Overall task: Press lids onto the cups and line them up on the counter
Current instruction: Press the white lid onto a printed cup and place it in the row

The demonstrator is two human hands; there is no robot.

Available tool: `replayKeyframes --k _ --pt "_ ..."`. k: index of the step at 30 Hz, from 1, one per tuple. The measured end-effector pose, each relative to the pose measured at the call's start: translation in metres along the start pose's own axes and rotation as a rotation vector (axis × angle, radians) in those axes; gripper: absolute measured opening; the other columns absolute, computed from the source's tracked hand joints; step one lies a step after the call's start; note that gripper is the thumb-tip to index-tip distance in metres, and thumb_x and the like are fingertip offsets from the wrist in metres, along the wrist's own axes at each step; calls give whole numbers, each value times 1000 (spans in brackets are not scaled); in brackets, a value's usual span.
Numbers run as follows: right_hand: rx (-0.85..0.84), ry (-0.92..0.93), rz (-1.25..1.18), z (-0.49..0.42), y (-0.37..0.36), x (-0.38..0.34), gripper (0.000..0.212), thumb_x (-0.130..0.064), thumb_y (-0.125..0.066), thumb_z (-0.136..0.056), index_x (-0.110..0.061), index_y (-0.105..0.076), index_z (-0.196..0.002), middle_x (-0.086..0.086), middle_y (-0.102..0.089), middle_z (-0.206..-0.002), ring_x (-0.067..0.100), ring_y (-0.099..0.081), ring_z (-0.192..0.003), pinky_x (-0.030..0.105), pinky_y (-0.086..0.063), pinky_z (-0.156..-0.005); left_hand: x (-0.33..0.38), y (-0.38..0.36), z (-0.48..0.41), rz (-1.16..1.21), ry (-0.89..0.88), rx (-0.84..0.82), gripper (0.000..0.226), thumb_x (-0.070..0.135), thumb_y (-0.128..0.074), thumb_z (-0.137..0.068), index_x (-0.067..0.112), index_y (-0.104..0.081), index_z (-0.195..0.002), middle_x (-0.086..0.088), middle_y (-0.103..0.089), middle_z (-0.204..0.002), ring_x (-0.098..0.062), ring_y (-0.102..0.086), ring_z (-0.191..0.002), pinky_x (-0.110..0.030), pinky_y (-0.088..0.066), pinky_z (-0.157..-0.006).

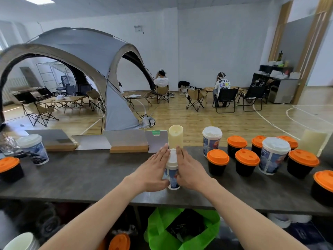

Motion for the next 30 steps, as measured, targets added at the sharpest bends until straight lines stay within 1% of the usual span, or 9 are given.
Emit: replayKeyframes --k 4,7,11,14,16,21,23,27,30 --pt "-25 13 -31 0 1 2 104 -26 -64 -89 -11 11 -159 11 -11 -166 30 -26 -149 43 -37 -115 -1 -2 -1 31 -8 -9 108 42 -55 -91 14 26 -156 1 40 -160 -9 30 -150 -28 9 -125" --pt "17 -56 -347 3 -6 19 108 -27 -69 -83 -22 7 -160 4 -14 -166 25 -28 -149 41 -35 -115 -5 -5 2 238 23 45 114 35 -62 -89 19 29 -156 7 36 -161 -7 26 -151 -29 2 -126" --pt "22 -158 -776 16 -27 27 89 -20 -79 -80 -26 -24 -148 -9 -47 -136 11 -49 -132 24 -39 -105 -25 -30 3 826 246 191 115 43 -80 -75 15 -8 -161 8 -33 -158 -9 -36 -144 -35 -34 -120" --pt "26 -216 -873 18 -37 28 72 -30 -82 -81 -26 -40 -138 -10 -56 -131 7 -53 -122 20 -41 -97 -30 -46 1 1016 359 223 64 17 -78 -87 11 -48 -143 -2 -67 -130 -9 -65 -113 -32 -56 -97" --pt "120 -283 -935 14 -33 36 69 -46 -83 -79 -22 -49 -134 -8 -63 -127 9 -60 -117 21 -47 -93 -31 -39 1 1140 380 265 45 22 -72 -93 18 -58 -135 2 -71 -121 -11 -67 -108 -31 -57 -89" --pt "326 -370 -1066 9 15 40 62 -68 -68 -81 -17 -60 -115 -4 -71 -106 5 -68 -93 24 -58 -77 -22 1 2 1548 335 344 25 26 -57 -102 21 -62 -126 -10 -76 -112 -30 -73 -105 -50 -56 -97" --pt "328 -350 -1099 5 27 39 59 -69 -63 -85 -15 -66 -108 -3 -74 -98 7 -71 -86 22 -58 -67 -18 8 1 1627 332 373 25 24 -55 -103 18 -59 -127 -15 -75 -113 -38 -71 -107 -55 -56 -97" --pt "439 -324 -1098 2 38 42 53 -66 -65 -85 -20 -65 -112 -3 -74 -102 10 -73 -90 41 -62 -81 -15 17 2 1641 342 451 29 21 -58 -103 13 -57 -131 -15 -76 -112 -33 -72 -105 -52 -58 -94" --pt "514 -303 -1084 1 45 44 26 -47 -65 -94 -25 -64 -107 -5 -72 -102 12 -71 -95 47 -61 -84 -12 19 2 1663 330 456 33 22 -63 -99 5 -63 -128 -16 -75 -114 -36 -70 -111 -49 -58 -94"
Point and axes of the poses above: each hand's wrist, its own z-axis away from the middle knuckle, its own y-axis out of the back of the hand, x = y × z, the point moved 7 cm from there along -z, towards the middle knuckle
